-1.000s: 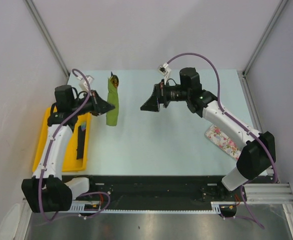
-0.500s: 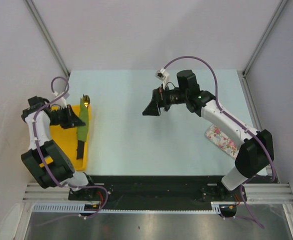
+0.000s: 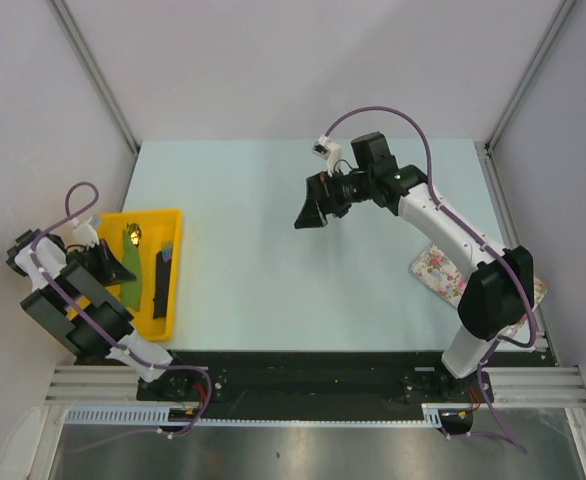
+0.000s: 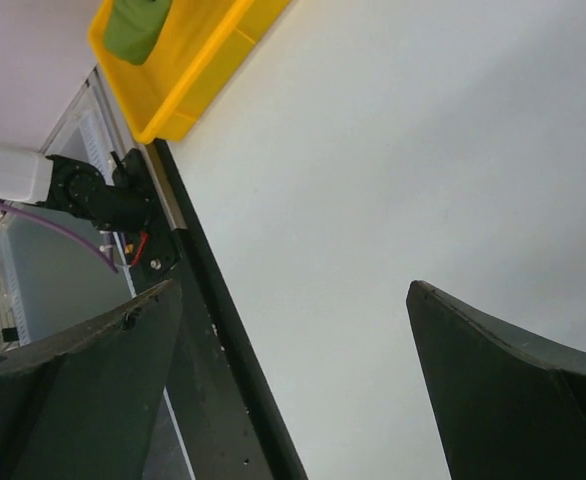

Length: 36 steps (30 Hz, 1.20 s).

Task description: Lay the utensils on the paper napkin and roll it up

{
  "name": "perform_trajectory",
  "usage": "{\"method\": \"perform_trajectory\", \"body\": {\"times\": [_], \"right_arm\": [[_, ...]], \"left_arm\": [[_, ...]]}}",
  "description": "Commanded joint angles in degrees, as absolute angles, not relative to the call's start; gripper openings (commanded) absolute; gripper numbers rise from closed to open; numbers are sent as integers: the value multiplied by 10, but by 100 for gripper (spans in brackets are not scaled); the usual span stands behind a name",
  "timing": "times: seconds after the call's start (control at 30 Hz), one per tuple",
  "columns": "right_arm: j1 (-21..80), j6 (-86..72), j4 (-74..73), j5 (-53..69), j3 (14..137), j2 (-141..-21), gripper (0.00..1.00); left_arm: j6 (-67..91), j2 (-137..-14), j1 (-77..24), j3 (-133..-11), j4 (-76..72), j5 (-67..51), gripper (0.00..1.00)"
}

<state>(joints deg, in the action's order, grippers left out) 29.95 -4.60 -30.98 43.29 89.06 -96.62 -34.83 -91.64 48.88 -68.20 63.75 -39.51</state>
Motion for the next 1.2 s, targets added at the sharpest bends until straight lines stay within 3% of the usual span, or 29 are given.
{"method": "perform_trajectory", "body": {"times": [0.0,0.5,1.07,1.17], "right_arm": [[279,-2,-401,412,952,-993,100],[247,78,-591,403,1130,-1113,100],[245,90,-612,410,1156,-1143,100],[245,91,-613,410,1156,-1142,100]], "left_arm": [[-386,-914,498,-657,623,-401,0],[-361,-992,497,-661,565,-382,0],[-345,-1047,490,-616,548,-381,0],[-340,-1056,490,-610,538,-377,5]]}}
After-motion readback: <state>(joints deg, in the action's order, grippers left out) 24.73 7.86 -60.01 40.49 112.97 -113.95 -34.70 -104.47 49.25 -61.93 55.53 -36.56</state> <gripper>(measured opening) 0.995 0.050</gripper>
